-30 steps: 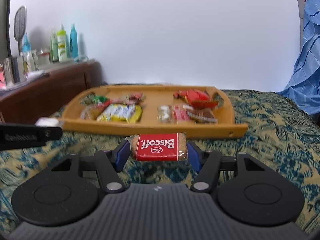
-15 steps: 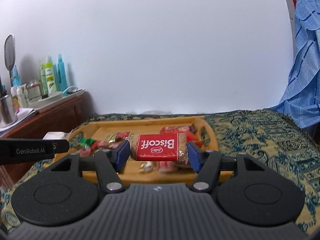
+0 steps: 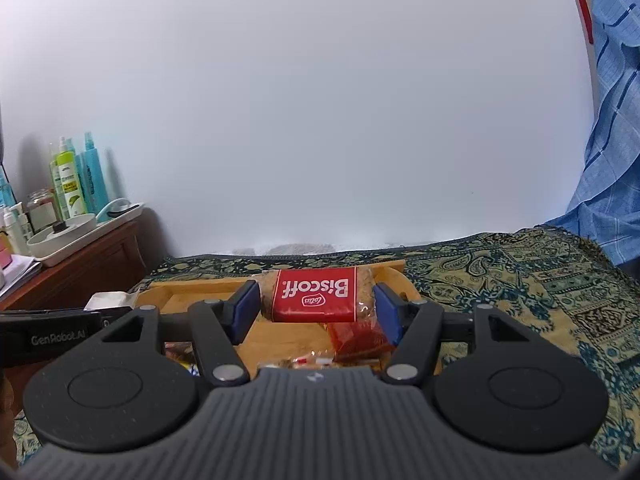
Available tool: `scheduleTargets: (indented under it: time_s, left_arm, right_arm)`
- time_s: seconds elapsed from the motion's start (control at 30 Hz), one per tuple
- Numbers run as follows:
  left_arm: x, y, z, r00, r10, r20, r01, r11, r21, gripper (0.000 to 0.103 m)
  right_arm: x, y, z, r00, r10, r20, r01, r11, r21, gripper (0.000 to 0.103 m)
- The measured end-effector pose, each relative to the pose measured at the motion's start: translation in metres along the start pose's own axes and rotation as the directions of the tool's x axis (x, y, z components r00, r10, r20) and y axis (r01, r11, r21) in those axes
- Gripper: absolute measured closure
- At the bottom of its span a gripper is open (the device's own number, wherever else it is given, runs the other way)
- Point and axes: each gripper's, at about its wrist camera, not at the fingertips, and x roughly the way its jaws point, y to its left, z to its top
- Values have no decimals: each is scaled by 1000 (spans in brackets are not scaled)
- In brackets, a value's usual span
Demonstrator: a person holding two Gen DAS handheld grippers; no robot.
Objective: Organize snacks
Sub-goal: 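Carry the white pastry with the left tool while the right tool carries the Biscoff pack to the tray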
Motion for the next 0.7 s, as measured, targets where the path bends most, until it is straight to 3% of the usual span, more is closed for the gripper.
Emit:
scheduleTargets:
  time_s: [0.3, 0.7]
  left_arm:
    - [34, 4, 5, 999, 15, -32, -15, 1000, 8, 64]
    - [76, 29, 7, 992, 30, -119, -34, 999, -35, 64]
  right_arm:
    - [35, -1, 1, 999, -4, -46, 4, 1000, -11, 39]
    - [76, 1, -2, 989, 68, -133, -73, 997, -34, 38]
